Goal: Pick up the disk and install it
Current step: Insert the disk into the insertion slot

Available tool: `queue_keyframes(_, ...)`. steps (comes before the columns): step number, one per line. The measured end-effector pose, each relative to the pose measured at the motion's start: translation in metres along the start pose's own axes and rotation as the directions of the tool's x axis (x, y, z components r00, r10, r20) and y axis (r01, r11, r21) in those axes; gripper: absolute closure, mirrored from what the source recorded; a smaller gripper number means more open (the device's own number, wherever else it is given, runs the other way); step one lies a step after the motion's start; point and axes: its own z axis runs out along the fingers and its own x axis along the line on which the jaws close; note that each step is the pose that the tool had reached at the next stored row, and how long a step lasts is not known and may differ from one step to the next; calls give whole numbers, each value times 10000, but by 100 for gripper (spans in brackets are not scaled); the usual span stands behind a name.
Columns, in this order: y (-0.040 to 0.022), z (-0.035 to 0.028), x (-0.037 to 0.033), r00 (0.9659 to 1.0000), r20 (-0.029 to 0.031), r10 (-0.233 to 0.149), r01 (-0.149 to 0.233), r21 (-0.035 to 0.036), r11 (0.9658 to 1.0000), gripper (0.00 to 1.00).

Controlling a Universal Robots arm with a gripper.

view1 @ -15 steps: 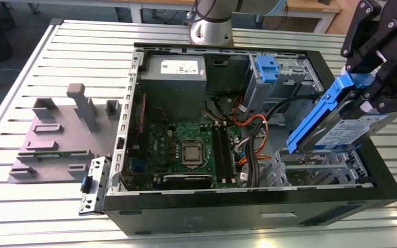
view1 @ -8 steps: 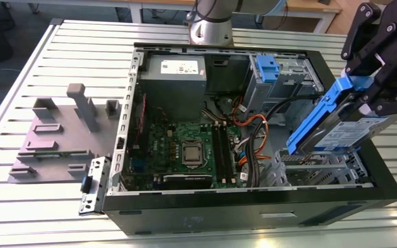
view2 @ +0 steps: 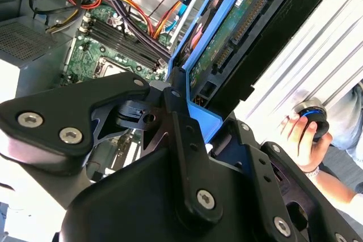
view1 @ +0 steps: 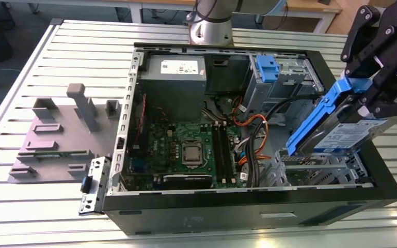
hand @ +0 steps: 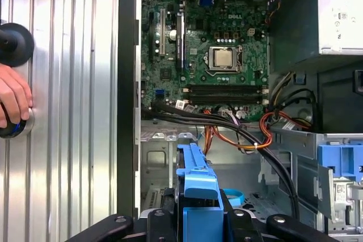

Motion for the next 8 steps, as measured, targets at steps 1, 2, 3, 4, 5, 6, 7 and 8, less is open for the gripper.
queue_keyframes(1, 0, 6, 3, 10000, 2, 0, 0, 0, 10000, 63)
queue_keyframes(2, 0, 11, 5, 10000, 2, 0, 0, 0, 10000, 63)
queue_keyframes(3, -1, 15, 7, 10000, 0, 0, 0, 0, 10000, 63)
queue_keyframes(4, -1, 21, 9, 10000, -1, 0, 0, 0, 10000, 63)
queue_keyframes(5, -1, 27, 11, 10000, -1, 0, 0, 0, 10000, 63)
queue_keyframes(6, -1, 33, 13, 10000, -1, 0, 0, 0, 10000, 63)
queue_keyframes(7, -1, 39, 13, 10000, -2, 0, 0, 0, 10000, 63)
queue_keyframes(8, -2, 46, 14, 10000, -2, 0, 0, 0, 10000, 63)
